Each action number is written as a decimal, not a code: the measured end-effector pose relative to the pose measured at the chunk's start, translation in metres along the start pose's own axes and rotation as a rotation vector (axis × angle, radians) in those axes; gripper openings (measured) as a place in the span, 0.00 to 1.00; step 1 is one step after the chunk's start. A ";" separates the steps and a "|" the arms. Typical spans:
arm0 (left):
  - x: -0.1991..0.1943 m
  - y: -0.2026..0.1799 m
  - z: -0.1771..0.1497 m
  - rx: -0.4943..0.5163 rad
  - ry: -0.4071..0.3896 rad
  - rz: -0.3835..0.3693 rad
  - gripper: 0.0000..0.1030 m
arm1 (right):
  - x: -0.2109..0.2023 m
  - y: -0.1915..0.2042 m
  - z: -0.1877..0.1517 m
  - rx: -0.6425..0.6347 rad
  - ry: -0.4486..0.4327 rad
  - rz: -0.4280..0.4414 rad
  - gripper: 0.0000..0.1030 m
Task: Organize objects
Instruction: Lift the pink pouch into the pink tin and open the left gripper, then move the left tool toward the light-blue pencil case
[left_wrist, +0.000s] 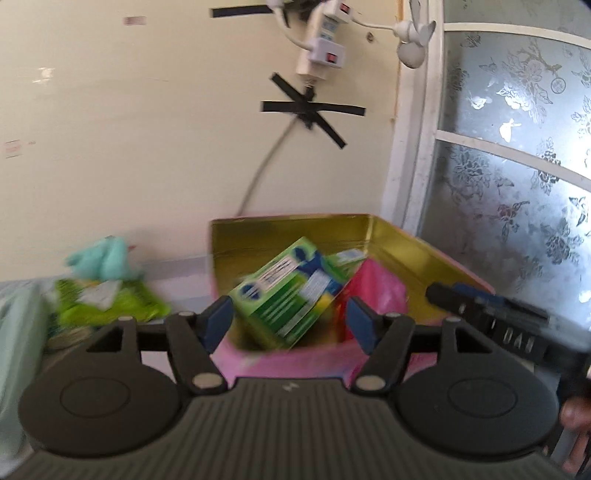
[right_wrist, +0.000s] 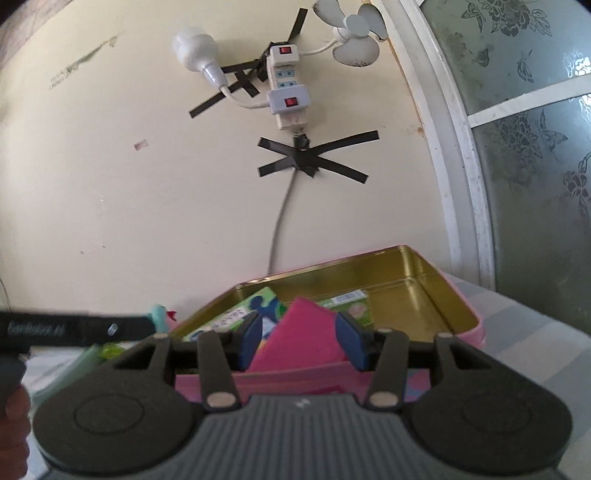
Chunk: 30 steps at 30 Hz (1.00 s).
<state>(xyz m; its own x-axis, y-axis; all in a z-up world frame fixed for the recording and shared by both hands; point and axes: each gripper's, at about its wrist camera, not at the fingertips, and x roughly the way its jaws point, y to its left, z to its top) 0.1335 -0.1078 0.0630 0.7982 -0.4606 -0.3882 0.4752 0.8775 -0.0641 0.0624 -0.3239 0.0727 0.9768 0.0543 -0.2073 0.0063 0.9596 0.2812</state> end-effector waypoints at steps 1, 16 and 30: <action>-0.007 0.005 -0.006 0.000 0.002 0.013 0.68 | -0.002 0.004 -0.004 0.002 0.002 0.011 0.45; -0.066 0.084 -0.080 -0.083 0.131 0.260 0.68 | 0.006 0.082 -0.050 -0.017 0.234 0.198 0.46; -0.104 0.134 -0.093 -0.151 0.033 0.349 0.69 | 0.024 0.146 -0.072 -0.109 0.371 0.280 0.46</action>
<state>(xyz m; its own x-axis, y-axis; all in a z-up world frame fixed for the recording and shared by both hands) 0.0793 0.0699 0.0094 0.8889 -0.1278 -0.4399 0.1148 0.9918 -0.0561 0.0715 -0.1625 0.0417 0.7949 0.3911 -0.4639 -0.2882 0.9162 0.2786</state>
